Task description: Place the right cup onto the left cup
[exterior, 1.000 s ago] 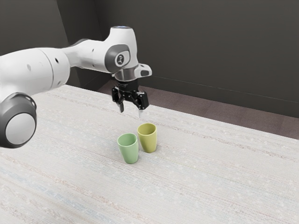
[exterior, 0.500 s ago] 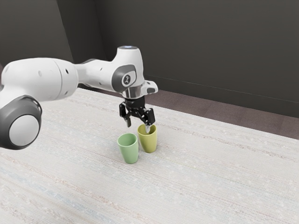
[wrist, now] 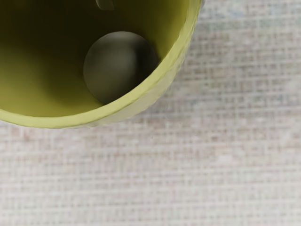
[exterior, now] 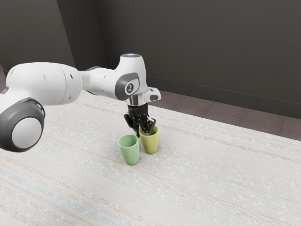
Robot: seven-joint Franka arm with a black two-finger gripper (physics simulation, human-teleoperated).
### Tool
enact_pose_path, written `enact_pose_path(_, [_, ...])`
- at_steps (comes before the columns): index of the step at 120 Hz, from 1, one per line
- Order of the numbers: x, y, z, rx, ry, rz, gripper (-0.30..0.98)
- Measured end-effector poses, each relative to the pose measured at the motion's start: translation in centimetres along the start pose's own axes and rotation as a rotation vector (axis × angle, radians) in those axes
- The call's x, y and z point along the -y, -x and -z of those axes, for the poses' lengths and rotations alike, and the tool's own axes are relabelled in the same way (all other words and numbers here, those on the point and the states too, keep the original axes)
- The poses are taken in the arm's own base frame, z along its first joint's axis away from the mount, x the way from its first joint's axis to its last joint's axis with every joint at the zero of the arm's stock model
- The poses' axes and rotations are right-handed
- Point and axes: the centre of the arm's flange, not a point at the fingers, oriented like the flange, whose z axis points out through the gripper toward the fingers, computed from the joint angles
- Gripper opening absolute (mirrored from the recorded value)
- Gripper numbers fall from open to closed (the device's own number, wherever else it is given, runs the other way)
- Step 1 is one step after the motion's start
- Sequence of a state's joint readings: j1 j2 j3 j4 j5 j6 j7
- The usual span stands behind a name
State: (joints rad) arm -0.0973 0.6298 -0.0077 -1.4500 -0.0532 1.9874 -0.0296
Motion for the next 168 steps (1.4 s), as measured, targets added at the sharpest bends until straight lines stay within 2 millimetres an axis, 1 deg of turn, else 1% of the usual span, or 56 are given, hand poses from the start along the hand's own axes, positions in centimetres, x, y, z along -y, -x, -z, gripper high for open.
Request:
enact_pose_path(11, [0.0, 0.0, 0.1, -0.003, -0.002, -0.001, 0.02])
enact_pose_path(22, [0.0, 0.0, 0.2, -0.007, -0.003, -0.002, -0.03])
enact_pose_path(36, [0.0, -0.1, 1.5, -0.028, -0.013, -0.008, -0.06])
enact_pose_path(50, [0.1, 0.1, 3.7, -0.058, -0.029, -0.014, -0.08])
enact_pose_path(59, [0.2, 0.2, 4.9, -0.073, -0.037, -0.015, -0.08])
enact_pose_path(72, [0.4, 0.6, 7.1, -0.1, -0.05, -0.016, -0.09])
enact_pose_path(102, [0.3, 2.0, 12.5, -0.154, -0.07, -0.022, -0.1])
enact_pose_path(115, [0.4, 2.7, 14.2, -0.164, -0.076, -0.022, -0.1])
enact_pose_path(126, [0.8, 3.5, 14.8, -0.158, -0.078, -0.015, -0.1])
enact_pose_path(148, [1.3, 6.3, 15.8, -0.139, -0.079, -0.007, -0.1])
enact_pose_path(168, [1.5, 8.3, 15.9, -0.125, -0.079, -0.003, -0.1])
